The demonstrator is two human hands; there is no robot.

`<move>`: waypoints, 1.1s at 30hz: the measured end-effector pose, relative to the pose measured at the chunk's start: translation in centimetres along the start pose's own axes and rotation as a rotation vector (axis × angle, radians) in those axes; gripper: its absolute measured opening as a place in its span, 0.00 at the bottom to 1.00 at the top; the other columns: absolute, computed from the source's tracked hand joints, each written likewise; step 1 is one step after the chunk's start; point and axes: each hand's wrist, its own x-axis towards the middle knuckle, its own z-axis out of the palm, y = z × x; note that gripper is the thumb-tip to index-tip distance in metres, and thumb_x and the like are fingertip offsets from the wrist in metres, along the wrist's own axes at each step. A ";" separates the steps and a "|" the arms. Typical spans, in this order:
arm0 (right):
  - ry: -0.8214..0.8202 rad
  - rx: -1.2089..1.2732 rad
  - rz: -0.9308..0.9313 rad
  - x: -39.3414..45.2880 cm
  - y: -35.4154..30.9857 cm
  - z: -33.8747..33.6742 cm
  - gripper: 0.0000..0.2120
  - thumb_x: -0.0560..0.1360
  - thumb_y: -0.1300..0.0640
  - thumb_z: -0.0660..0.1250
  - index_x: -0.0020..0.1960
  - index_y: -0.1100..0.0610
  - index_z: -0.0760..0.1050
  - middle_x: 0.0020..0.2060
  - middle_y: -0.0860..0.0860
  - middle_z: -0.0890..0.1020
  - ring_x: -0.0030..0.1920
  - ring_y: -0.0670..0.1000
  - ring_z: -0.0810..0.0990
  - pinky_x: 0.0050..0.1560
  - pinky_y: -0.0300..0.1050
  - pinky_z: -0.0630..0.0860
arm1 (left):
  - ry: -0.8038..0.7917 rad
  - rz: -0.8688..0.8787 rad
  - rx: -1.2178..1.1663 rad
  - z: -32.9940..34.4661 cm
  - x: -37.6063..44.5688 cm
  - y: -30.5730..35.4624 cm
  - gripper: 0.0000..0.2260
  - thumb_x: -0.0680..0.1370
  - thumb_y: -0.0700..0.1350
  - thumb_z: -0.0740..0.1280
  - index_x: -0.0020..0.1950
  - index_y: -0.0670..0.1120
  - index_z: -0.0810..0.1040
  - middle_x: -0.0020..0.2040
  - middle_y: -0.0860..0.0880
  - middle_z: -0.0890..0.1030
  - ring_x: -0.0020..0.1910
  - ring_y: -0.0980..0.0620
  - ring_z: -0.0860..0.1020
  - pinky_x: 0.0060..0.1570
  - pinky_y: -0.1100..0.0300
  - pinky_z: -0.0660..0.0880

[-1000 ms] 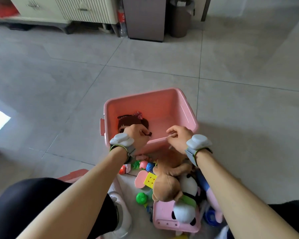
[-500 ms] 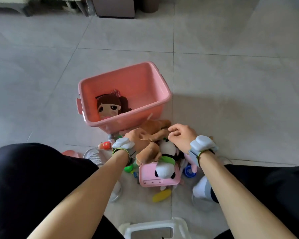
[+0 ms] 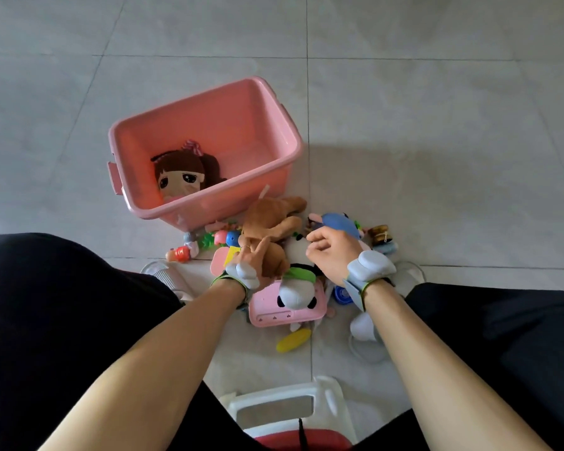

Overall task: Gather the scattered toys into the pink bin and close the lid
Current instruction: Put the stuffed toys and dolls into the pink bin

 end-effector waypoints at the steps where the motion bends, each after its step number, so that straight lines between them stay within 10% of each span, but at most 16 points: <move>1: -0.003 -0.009 0.003 0.0 0.1 -0.1 0.12 0.75 0.56 0.63 0.57 0.48 0.77 0.48 0.44 0.82 0.44 0.44 0.77 0.31 0.25 0.64 | 0.011 0.001 -0.022 0.0 0.0 0.1 0.40 0.72 0.59 0.71 0.78 0.54 0.55 0.73 0.37 0.59 0.61 0.36 0.75 0.53 0.52 0.74; 10: -0.050 0.000 0.010 0.3 -0.3 0.6 0.11 0.75 0.57 0.64 0.57 0.49 0.77 0.46 0.44 0.79 0.47 0.46 0.78 0.36 0.22 0.68 | 0.247 0.014 -0.303 -4.4 -1.1 -0.9 0.27 0.67 0.53 0.67 0.67 0.60 0.71 0.58 0.45 0.72 0.54 0.39 0.75 0.51 0.49 0.77; 15: -0.007 0.043 -0.073 1.0 -1.9 1.2 0.17 0.74 0.59 0.67 0.62 0.53 0.74 0.59 0.51 0.79 0.55 0.52 0.80 0.59 0.47 0.76 | 0.443 0.130 -0.333 -6.9 -3.0 -1.7 0.25 0.67 0.46 0.69 0.64 0.57 0.75 0.57 0.48 0.75 0.53 0.45 0.76 0.48 0.60 0.70; 25: 0.075 -0.448 -0.425 0.9 -4.4 3.1 0.43 0.69 0.58 0.69 0.78 0.50 0.51 0.76 0.54 0.55 0.75 0.60 0.55 0.69 0.57 0.65 | 0.463 0.379 -0.260 -10.8 -6.9 -2.7 0.26 0.60 0.43 0.62 0.56 0.59 0.79 0.48 0.56 0.77 0.50 0.48 0.76 0.49 0.50 0.77; 29: 0.143 -0.451 -0.484 0.8 -4.8 3.9 0.35 0.69 0.56 0.67 0.75 0.48 0.60 0.73 0.50 0.65 0.74 0.57 0.61 0.70 0.53 0.62 | 0.486 0.465 -0.374 -12.5 -8.1 -2.0 0.26 0.60 0.39 0.61 0.55 0.51 0.82 0.48 0.52 0.82 0.48 0.50 0.78 0.51 0.56 0.76; 33: 0.102 -0.321 -0.357 1.5 -5.9 3.1 0.14 0.70 0.54 0.65 0.55 0.46 0.70 0.51 0.47 0.80 0.50 0.54 0.80 0.46 0.46 0.73 | 0.580 0.411 -0.469 -13.1 -9.2 -1.5 0.19 0.69 0.38 0.70 0.59 0.49 0.80 0.52 0.54 0.81 0.51 0.58 0.77 0.53 0.68 0.71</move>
